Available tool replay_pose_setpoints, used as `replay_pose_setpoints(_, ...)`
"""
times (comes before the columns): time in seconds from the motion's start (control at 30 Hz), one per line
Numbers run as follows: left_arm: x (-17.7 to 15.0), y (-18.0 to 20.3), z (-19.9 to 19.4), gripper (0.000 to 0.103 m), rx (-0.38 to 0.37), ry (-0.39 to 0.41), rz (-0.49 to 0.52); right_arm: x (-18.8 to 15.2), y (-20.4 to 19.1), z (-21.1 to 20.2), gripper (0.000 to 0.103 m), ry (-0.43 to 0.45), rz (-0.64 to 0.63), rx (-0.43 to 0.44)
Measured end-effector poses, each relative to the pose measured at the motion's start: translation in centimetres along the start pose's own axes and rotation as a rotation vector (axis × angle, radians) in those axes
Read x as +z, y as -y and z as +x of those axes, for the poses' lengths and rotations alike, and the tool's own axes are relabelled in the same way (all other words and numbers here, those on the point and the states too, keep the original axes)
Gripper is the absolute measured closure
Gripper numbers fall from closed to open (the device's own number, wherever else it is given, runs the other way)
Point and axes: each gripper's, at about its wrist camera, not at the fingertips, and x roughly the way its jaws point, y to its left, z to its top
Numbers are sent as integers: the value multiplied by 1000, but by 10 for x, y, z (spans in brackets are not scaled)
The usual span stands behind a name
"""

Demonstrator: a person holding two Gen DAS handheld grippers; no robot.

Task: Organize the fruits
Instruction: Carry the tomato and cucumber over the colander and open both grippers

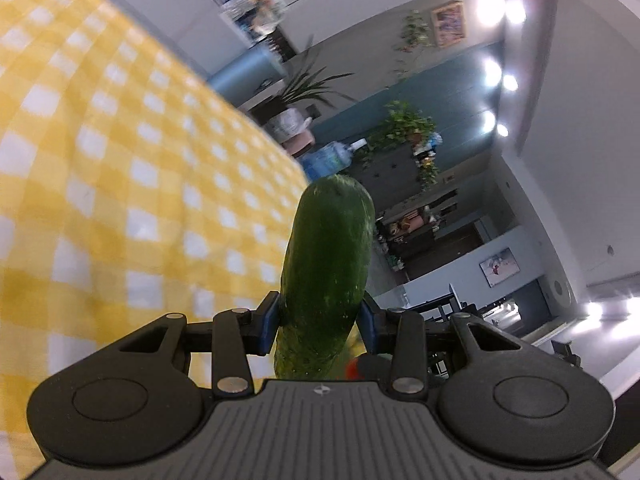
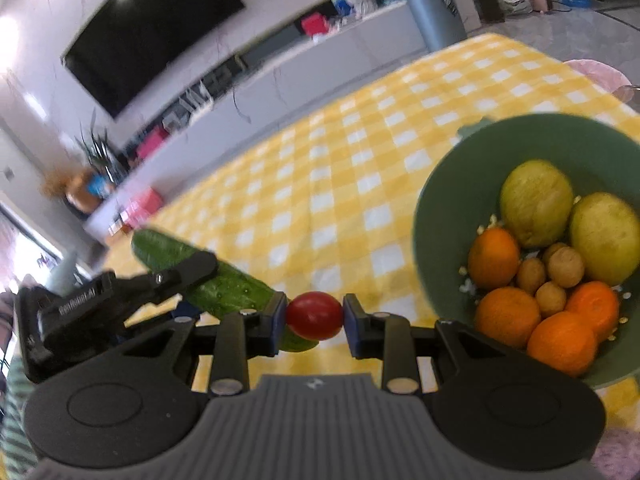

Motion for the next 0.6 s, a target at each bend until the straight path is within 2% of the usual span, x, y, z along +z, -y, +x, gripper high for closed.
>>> replay_pose_setpoints(0.1, 2, 16, 2, 58, -55, 16, 11, 6, 11, -26, 76, 71, 40, 35)
replay_pose_setpoints(0.17, 5, 27, 7, 58, -94, 21, 9, 9, 17, -44, 76, 120, 56, 26)
replay_pose_setpoints(0.27, 5, 43, 16, 58, -132, -8, 38, 12, 32, -70, 76, 191, 98, -15)
replay_pose_setpoints(0.37, 5, 58, 39, 58, -162, -56, 33, 11, 50, -88, 76, 244, 159, -100)
replay_pose_setpoints(0.5, -1, 62, 79, 58, -194, -136, -31, 11, 73, -96, 76, 260, 223, -167)
replay_pose_setpoints(0.6, -7, 65, 111, 58, -149, -201, -24, 9, 83, -93, 76, 242, 249, -190)
